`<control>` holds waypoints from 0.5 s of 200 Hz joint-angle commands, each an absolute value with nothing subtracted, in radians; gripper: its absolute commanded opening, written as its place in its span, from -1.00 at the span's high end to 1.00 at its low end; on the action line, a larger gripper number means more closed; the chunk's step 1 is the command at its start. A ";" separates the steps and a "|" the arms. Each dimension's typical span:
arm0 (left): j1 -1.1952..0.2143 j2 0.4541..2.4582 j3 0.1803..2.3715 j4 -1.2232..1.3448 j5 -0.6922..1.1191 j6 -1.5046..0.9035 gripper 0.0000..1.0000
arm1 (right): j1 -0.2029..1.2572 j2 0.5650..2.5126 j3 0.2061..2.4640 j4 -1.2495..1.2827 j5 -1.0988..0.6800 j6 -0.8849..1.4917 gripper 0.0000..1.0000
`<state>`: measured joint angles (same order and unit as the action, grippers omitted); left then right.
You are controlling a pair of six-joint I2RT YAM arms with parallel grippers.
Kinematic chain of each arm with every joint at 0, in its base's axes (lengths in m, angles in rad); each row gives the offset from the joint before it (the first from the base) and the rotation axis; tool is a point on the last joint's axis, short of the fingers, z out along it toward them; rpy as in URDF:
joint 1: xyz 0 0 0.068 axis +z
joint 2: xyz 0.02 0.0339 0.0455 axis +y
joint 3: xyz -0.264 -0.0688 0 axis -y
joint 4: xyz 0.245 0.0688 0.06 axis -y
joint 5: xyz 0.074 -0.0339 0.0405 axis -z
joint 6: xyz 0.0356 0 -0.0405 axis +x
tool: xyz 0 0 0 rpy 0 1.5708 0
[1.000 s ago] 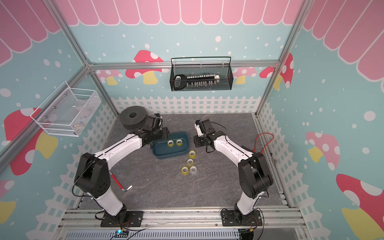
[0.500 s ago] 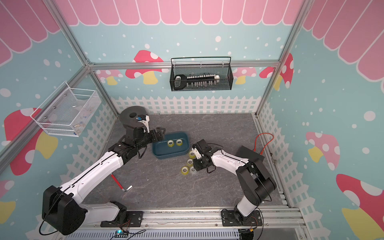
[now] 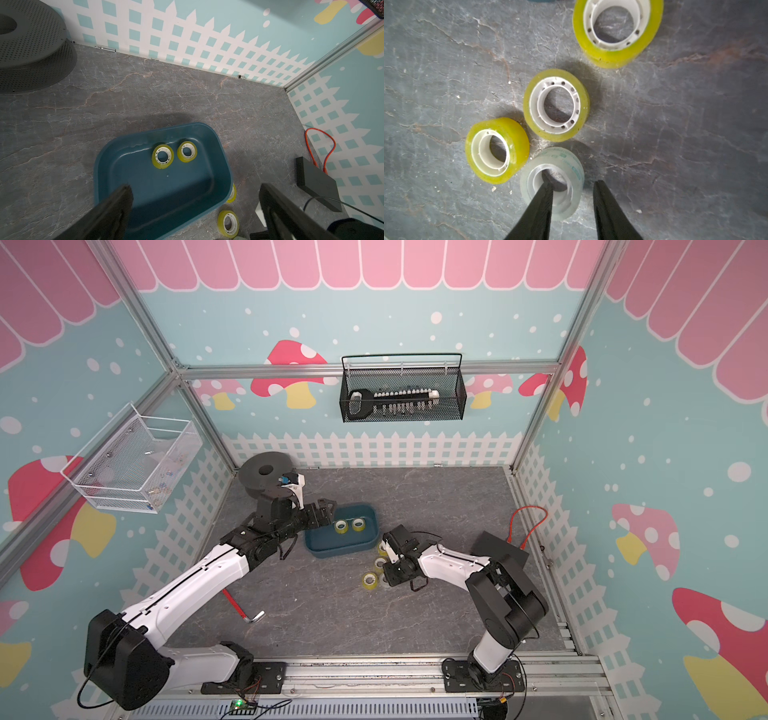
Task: Put the transparent tape into the storage box
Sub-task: Pick up the tape from the center of the board.
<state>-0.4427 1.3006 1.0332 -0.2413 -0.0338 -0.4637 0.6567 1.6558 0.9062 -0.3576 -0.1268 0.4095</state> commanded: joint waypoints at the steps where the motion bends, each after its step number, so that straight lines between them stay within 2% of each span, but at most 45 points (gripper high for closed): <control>1: -0.443 1.306 1.043 -0.226 -0.028 -0.444 -0.98 | 0.670 1.685 0.922 -0.354 -0.105 0.420 0.27; 15: -0.444 1.310 1.045 -0.228 -0.028 -0.439 -0.98 | 0.676 1.694 0.925 -0.356 -0.099 0.420 0.35; 34: -0.444 1.310 1.045 -0.226 -0.034 -0.434 -0.98 | 0.678 1.695 0.924 -0.362 -0.086 0.421 0.55; 57: -0.443 1.311 1.045 -0.215 -0.037 -0.431 -0.98 | 0.678 1.685 0.933 -0.380 -0.073 0.421 0.93; 100: -0.444 1.304 1.042 -0.208 -0.035 -0.424 -0.98 | 0.678 1.633 0.996 -0.460 -0.039 0.410 1.00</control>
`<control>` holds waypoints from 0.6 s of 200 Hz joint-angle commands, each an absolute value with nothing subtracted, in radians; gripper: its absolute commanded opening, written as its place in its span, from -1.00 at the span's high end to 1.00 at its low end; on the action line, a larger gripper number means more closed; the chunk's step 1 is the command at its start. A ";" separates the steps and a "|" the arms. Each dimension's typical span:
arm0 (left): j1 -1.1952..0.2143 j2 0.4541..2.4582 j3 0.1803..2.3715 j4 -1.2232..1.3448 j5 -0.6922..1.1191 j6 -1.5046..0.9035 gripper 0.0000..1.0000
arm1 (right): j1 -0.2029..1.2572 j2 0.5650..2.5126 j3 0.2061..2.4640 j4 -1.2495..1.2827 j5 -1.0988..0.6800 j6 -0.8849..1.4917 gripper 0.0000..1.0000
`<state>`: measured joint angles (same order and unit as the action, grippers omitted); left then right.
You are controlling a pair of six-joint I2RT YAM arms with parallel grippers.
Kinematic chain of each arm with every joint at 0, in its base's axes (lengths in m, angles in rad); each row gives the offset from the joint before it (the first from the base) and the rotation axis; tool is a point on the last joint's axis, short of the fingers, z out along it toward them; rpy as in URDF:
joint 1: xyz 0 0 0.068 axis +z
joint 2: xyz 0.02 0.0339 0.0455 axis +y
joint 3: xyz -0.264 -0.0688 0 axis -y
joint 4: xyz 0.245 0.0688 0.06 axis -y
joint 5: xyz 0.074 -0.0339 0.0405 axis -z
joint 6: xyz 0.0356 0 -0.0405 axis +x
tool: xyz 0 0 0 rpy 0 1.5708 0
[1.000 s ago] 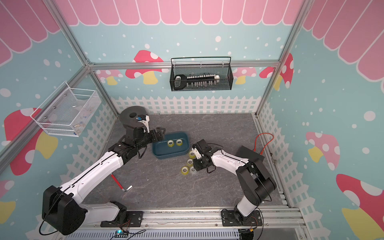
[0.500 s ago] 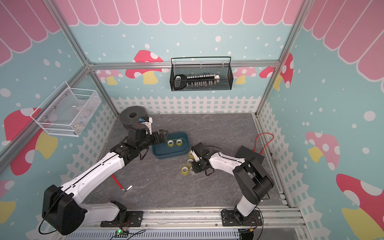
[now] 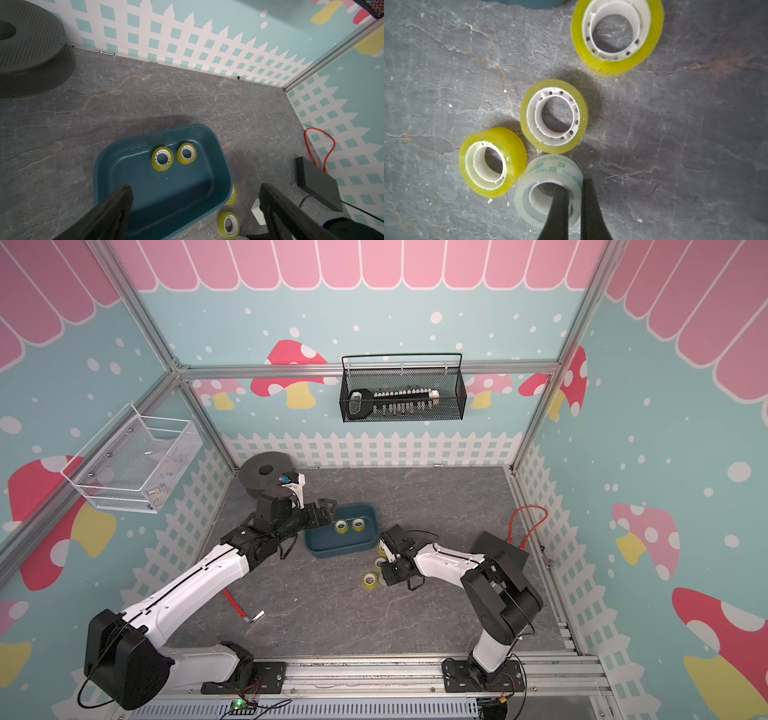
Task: Put the transparent tape into the storage box
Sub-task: Pick up the tape from the center of the board, then place the tape in the storage box.
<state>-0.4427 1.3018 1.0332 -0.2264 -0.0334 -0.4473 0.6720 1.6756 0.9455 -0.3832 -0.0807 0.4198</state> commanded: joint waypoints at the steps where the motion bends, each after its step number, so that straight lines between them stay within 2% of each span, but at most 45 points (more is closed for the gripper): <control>1: -0.443 1.303 1.042 -0.209 -0.034 -0.424 -0.98 | 0.679 1.631 0.999 -0.462 -0.038 0.409 1.00; 32: -0.444 1.276 1.056 -0.209 -0.049 -0.418 -0.98 | 0.679 1.579 1.140 -0.576 0.006 0.382 1.00; 53: -0.444 1.262 1.073 -0.210 -0.057 -0.421 -0.98 | 0.679 1.619 1.309 -0.637 0.012 0.338 1.00; 78: -0.441 1.258 1.092 -0.213 -0.073 -0.393 -0.98 | 0.678 1.779 1.567 -0.647 -0.020 0.270 1.00; 120: -0.410 1.227 1.121 -0.237 -0.159 -0.408 -0.98 | 0.677 2.158 2.058 -0.700 -0.090 0.192 1.00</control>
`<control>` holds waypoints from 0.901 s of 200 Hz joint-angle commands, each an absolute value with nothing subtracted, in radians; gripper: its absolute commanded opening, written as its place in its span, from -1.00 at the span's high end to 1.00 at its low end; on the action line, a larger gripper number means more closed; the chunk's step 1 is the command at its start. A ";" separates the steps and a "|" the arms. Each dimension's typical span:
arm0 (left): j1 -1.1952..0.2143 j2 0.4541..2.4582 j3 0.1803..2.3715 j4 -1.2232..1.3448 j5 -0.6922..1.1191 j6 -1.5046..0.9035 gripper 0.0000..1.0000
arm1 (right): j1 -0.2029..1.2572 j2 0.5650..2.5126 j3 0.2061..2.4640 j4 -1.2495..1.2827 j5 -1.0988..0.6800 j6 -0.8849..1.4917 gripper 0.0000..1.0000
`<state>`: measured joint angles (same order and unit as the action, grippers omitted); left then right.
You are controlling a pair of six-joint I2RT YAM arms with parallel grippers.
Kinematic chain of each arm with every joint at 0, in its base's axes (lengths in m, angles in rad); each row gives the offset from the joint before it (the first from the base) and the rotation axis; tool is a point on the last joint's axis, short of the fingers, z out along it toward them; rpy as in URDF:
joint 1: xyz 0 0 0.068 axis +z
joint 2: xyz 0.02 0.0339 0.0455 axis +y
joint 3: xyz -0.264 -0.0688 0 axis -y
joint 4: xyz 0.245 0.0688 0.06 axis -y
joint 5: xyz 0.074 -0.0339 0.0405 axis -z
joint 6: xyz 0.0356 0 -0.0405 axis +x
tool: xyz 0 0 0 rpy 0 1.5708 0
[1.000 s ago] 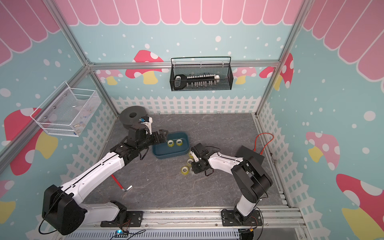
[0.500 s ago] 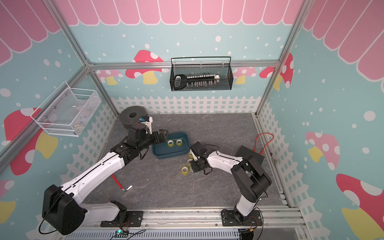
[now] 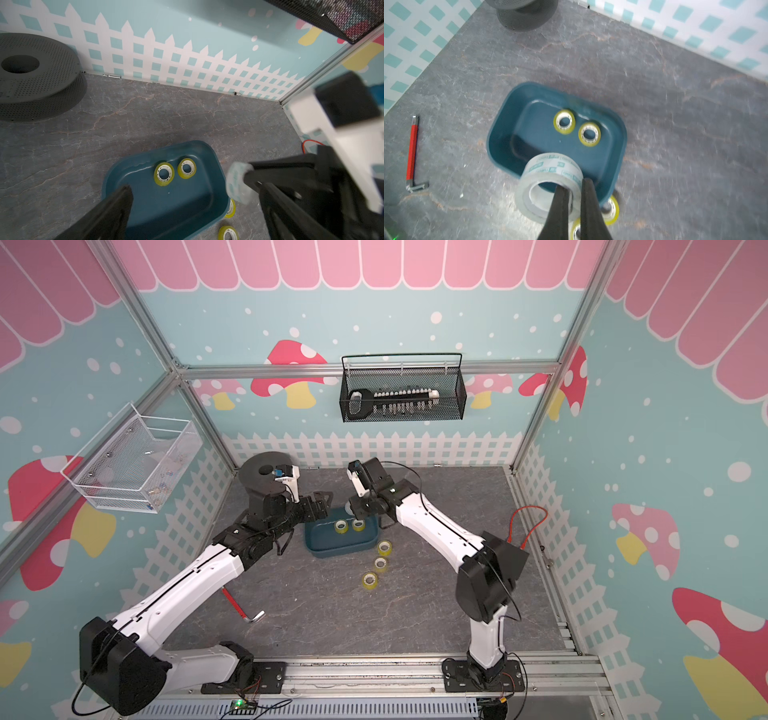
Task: Put the transparent tape into the storage box
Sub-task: Place the tape in the storage box.
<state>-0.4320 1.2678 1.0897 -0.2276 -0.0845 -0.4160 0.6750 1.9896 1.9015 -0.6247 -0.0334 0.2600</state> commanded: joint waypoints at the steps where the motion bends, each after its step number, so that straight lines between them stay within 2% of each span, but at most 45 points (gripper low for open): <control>1: -0.403 1.225 1.121 -0.239 -0.165 -0.409 -0.98 | 0.677 2.164 2.067 -0.701 -0.090 0.190 1.00; 28: -0.358 1.164 1.079 -0.248 -0.193 -0.426 -0.98 | 0.677 2.326 2.268 -0.716 -0.127 0.162 1.00; 53: -0.337 1.119 1.039 -0.258 -0.203 -0.445 -0.98 | 0.686 2.424 2.356 -0.716 -0.181 0.148 1.00; 113: -0.333 1.143 0.997 -0.263 -0.154 -0.491 -0.98 | 0.741 2.501 2.352 -0.691 -0.202 0.118 1.00; 180: -0.333 1.175 1.012 -0.262 -0.107 -0.477 -0.98 | 0.783 2.562 2.352 -0.674 -0.119 0.104 1.00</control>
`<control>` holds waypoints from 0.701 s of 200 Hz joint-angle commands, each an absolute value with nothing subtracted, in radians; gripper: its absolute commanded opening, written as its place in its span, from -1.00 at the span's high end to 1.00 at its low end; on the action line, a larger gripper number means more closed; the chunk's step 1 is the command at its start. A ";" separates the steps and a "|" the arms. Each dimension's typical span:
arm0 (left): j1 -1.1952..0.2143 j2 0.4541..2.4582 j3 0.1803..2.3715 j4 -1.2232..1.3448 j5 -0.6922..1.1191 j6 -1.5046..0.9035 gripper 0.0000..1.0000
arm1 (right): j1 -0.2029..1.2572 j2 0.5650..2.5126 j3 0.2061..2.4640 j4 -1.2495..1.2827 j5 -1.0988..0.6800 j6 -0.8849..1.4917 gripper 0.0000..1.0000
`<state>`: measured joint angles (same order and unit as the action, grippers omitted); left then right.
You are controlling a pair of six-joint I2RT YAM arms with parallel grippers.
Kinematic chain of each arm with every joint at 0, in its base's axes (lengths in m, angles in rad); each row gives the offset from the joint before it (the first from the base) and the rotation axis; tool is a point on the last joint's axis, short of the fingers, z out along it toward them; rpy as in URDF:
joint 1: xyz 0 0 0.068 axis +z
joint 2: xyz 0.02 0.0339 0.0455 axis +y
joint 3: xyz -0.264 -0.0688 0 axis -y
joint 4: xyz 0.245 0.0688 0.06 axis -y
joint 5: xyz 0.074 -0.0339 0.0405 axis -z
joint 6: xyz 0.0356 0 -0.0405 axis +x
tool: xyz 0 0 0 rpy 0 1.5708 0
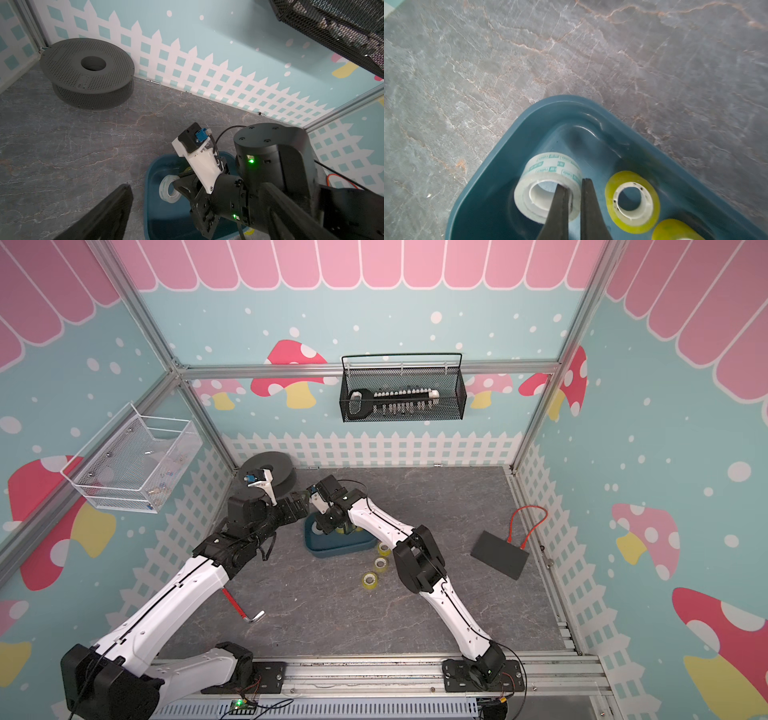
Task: Put the transparent tape into the storage box
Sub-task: Place the tape in the storage box.
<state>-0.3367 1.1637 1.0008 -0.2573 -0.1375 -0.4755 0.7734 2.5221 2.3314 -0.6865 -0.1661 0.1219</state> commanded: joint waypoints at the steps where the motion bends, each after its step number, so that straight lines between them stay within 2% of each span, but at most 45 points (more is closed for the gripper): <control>1: -0.333 1.175 1.011 -0.262 -0.107 -0.477 -0.98 | 0.782 2.562 2.352 -0.674 -0.116 0.104 1.00; 122: -0.333 1.201 1.009 -0.258 -0.083 -0.474 -0.98 | 0.790 2.608 2.362 -0.652 -0.030 0.094 1.00; 140: -0.333 1.202 1.009 -0.258 -0.084 -0.476 -0.98 | 0.790 2.611 2.364 -0.649 -0.031 0.095 0.89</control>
